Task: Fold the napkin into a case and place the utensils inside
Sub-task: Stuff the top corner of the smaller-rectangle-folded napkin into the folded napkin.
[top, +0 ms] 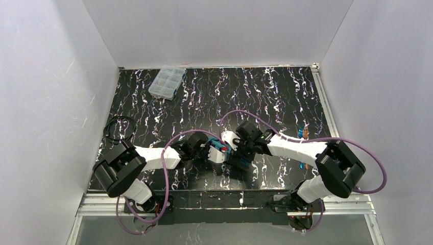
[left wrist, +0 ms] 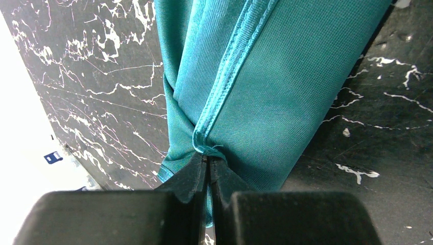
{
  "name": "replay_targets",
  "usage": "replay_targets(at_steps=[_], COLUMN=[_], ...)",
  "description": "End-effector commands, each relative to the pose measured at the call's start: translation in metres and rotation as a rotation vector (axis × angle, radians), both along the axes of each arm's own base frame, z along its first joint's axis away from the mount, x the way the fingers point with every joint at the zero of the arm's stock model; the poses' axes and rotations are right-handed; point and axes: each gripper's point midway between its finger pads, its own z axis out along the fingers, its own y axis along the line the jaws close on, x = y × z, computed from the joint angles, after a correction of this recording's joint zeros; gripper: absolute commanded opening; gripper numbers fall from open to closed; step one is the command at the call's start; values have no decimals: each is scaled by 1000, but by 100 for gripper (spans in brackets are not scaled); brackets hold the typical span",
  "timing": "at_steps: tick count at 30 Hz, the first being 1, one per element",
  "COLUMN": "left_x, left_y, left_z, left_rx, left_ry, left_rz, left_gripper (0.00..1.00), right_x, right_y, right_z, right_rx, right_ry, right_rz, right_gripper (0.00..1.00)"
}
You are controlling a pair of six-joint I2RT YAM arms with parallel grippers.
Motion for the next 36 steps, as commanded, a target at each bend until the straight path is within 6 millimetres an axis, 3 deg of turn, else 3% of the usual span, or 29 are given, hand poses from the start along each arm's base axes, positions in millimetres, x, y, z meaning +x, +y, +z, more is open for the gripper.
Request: replay_targets(at_steps=[1,3,5,10,19,24,36], left_x=[-61,-61,-60,-59,-59,-56,-55], left_y=[54,53,53,53,52,52,49], left_z=[-60,-60,-60,-59,-58,-57,-53], left_rx=[214,213,214,215,213,207,200], left_ry=[278,277,275,271,266,253,240], left_rz=[11,11,14,11,10,18,-2], left_gripper=[0,0,0,0,0,0,0], right_x=[-4,-2,2,0,-3,0,27], right_y=[7,9,12,13,14,14,32], right_z=[5,9,15,22,12,13,46], right_rx=[7,19,39,72,43,36,77], right_ry=[39,29,10,9,51,44,-26], right_rz=[16,14,2,-27,-32,-36,-13], right_gripper=[99,98,92,67,18,1,1])
